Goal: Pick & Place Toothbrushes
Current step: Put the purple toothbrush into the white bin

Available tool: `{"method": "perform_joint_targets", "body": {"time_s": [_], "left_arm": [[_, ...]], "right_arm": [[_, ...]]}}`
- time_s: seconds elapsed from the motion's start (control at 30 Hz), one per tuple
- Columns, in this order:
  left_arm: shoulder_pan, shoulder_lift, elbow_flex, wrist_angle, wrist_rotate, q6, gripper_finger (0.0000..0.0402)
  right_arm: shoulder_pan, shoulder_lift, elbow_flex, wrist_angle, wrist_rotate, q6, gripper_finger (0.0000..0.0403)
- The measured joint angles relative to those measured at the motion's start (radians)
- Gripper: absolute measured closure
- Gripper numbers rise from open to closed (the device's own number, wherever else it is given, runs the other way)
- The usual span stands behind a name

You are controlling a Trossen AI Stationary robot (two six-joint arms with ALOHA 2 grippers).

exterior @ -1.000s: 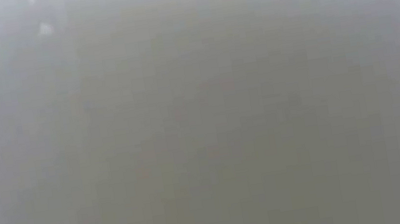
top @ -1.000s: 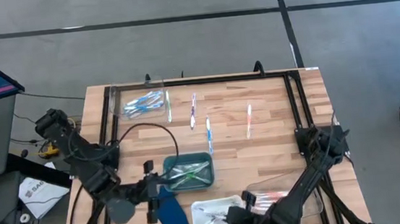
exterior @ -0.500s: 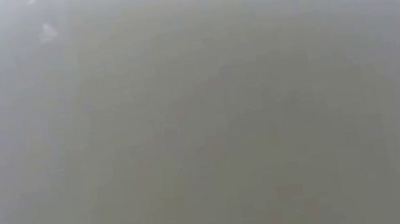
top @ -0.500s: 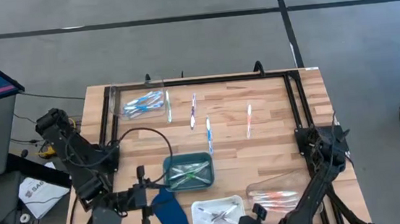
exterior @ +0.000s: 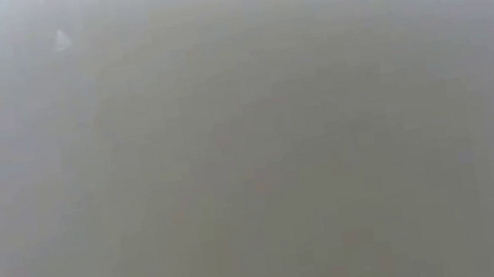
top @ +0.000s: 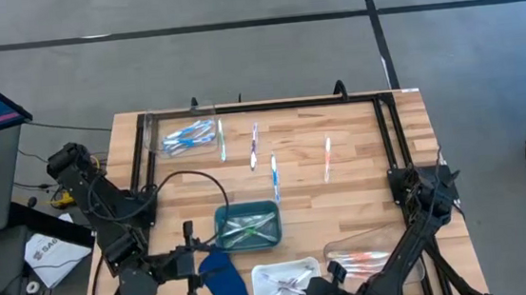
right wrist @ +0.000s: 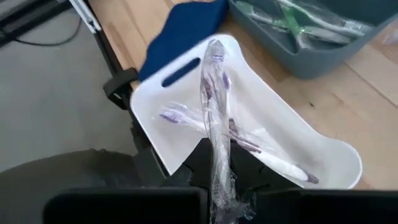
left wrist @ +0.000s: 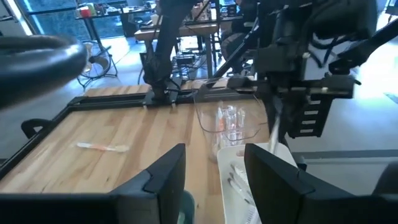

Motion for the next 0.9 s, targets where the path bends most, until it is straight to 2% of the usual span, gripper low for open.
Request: {"method": "perform_joint_targets", "body": {"time_s": [0.17, 0.9], "left_arm": [[-0.009, 0.0, -0.007, 0.003, 0.004, -0.007, 0.0244], [-0.021, 0.0, -0.03, 0.041, 0.019, -0.034, 0.0244]], "right_arm": [[-0.021, 0.0, -0.062, 0.022, -0.059, 0.0, 0.0386], [-0.031, 0.0, -0.132, 0.097, -0.071, -0.002, 0.0376]]}}
